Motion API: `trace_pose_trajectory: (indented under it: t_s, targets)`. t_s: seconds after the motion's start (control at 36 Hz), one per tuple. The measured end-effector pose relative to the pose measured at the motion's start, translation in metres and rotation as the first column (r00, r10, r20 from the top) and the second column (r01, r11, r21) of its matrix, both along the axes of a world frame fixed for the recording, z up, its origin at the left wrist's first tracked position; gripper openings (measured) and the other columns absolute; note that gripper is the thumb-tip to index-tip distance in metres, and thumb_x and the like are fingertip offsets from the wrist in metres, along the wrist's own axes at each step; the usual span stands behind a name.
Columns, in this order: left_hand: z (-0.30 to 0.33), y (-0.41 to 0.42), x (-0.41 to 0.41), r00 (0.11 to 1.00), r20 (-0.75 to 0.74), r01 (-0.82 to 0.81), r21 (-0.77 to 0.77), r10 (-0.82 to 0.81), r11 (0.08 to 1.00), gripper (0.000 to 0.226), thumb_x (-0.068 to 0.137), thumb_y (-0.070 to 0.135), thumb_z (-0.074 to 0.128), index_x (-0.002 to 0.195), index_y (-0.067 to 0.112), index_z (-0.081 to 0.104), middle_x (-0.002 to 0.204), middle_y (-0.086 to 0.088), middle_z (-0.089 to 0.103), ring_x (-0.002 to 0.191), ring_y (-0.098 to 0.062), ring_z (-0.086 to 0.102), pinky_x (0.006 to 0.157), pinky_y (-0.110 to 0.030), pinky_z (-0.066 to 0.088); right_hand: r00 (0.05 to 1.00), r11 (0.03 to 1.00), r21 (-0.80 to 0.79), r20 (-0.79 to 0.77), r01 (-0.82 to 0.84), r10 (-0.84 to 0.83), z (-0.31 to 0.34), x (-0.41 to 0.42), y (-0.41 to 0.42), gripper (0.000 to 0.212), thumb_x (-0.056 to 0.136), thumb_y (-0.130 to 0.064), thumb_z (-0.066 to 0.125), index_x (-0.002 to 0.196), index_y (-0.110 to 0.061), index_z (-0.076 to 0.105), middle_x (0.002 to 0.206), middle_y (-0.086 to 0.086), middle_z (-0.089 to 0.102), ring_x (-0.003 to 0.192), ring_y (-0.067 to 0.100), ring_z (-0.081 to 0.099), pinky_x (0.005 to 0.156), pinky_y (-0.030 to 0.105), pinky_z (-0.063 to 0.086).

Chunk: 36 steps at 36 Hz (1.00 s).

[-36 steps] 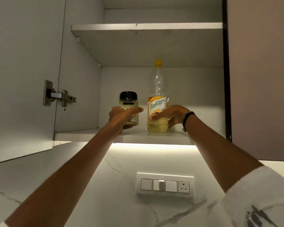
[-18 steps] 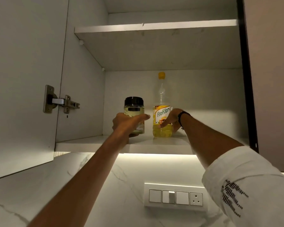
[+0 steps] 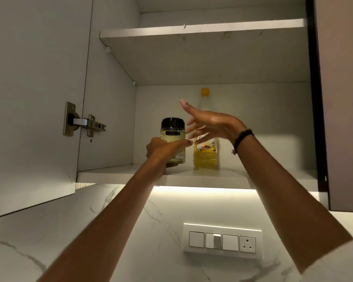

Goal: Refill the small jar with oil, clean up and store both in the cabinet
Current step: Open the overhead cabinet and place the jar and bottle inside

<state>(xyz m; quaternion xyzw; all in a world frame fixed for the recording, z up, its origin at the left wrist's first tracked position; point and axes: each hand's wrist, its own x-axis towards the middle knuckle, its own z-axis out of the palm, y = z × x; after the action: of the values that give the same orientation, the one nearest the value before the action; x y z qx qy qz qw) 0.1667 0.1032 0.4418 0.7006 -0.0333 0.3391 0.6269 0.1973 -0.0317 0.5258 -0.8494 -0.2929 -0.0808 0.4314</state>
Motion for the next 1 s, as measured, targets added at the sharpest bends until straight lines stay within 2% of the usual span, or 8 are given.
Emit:
trace_pose_trajectory:
  t_s: [0.08,0.19,0.31,0.5,0.58,0.81,0.92,1.0]
  targets:
    - [-0.001,-0.001,-0.002,1.000,0.013,-0.015,0.009,0.015,1.000,0.059,0.069,0.037,0.082,0.117,0.011,0.060,0.108,-0.008,0.067,0.090,-0.020,0.065,0.055,-0.020,0.047,0.969,0.974,-0.073,-0.141,-0.213,0.201,-0.012,-0.017,0.013,0.074,0.086,-0.067,0.043,0.145,-0.023,0.033,0.144,0.010,0.040,0.122,0.037,0.049,0.089,0.054,0.052]
    - [-0.001,0.000,0.001,0.999,0.021,-0.044,0.067,0.042,0.997,0.059,0.073,0.034,0.080,0.122,0.011,0.058,0.114,-0.009,0.065,0.098,-0.024,0.064,0.073,-0.028,0.052,0.959,0.974,-0.047,-0.193,-0.220,0.207,-0.022,-0.012,0.023,0.052,0.085,-0.034,0.068,0.129,-0.022,0.043,0.133,0.012,0.047,0.117,0.033,0.052,0.080,0.053,0.056]
    - [-0.001,0.001,-0.002,1.000,-0.015,-0.007,0.118,0.009,0.993,0.056,0.076,0.030,0.078,0.122,0.008,0.056,0.112,-0.009,0.064,0.090,-0.021,0.060,0.062,-0.021,0.048,0.949,0.985,0.047,-0.264,-0.168,0.175,-0.027,0.000,0.026,0.047,0.083,-0.024,0.073,0.124,-0.014,0.052,0.130,0.014,0.050,0.117,0.036,0.052,0.082,0.058,0.054]
    - [-0.001,0.004,-0.006,0.984,-0.083,0.171,0.157,-0.160,0.973,0.051,0.075,0.009,0.078,0.121,0.006,0.057,0.111,-0.012,0.065,0.084,-0.021,0.065,0.059,-0.021,0.052,0.974,0.996,0.087,-0.220,-0.029,0.048,-0.031,0.004,0.031,0.023,0.081,-0.021,0.072,0.097,-0.016,0.056,0.118,0.016,0.055,0.107,0.031,0.055,0.071,0.046,0.058]
    - [-0.001,0.004,-0.005,0.978,-0.092,0.202,0.171,-0.188,0.965,0.047,0.079,0.005,0.073,0.123,0.006,0.055,0.110,-0.012,0.062,0.088,-0.022,0.062,0.066,-0.023,0.052,0.981,0.998,0.060,-0.195,0.017,-0.005,-0.031,0.004,0.037,0.029,0.082,-0.026,0.071,0.104,-0.015,0.056,0.124,0.017,0.056,0.111,0.030,0.056,0.073,0.040,0.056]
    - [0.001,0.006,0.006,0.987,-0.120,0.122,0.150,-0.104,0.981,0.048,0.075,0.005,0.078,0.119,0.004,0.057,0.113,-0.012,0.062,0.100,-0.026,0.061,0.067,-0.022,0.051,0.983,0.997,0.033,-0.172,0.072,-0.065,-0.025,0.006,0.045,0.046,0.080,-0.030,0.074,0.117,-0.009,0.057,0.117,0.017,0.060,0.106,0.035,0.061,0.080,0.052,0.056]
    - [0.001,0.007,0.011,0.987,-0.144,0.086,0.135,-0.066,0.987,0.051,0.073,0.004,0.079,0.120,-0.002,0.057,0.117,-0.015,0.062,0.105,-0.030,0.062,0.083,-0.031,0.055,0.985,0.991,0.067,-0.136,0.114,-0.105,-0.027,0.011,0.045,0.026,0.083,-0.029,0.071,0.096,-0.012,0.057,0.096,0.012,0.063,0.100,0.028,0.064,0.086,0.046,0.055]
    - [0.002,0.007,0.013,0.984,-0.179,0.041,0.139,-0.015,0.989,0.055,0.072,0.003,0.079,0.121,-0.003,0.055,0.119,-0.016,0.062,0.106,-0.031,0.062,0.090,-0.035,0.054,0.980,0.987,0.094,-0.165,0.131,-0.114,-0.030,0.011,0.044,0.021,0.084,-0.027,0.070,0.086,-0.012,0.055,0.080,0.008,0.060,0.084,0.025,0.062,0.076,0.044,0.056]
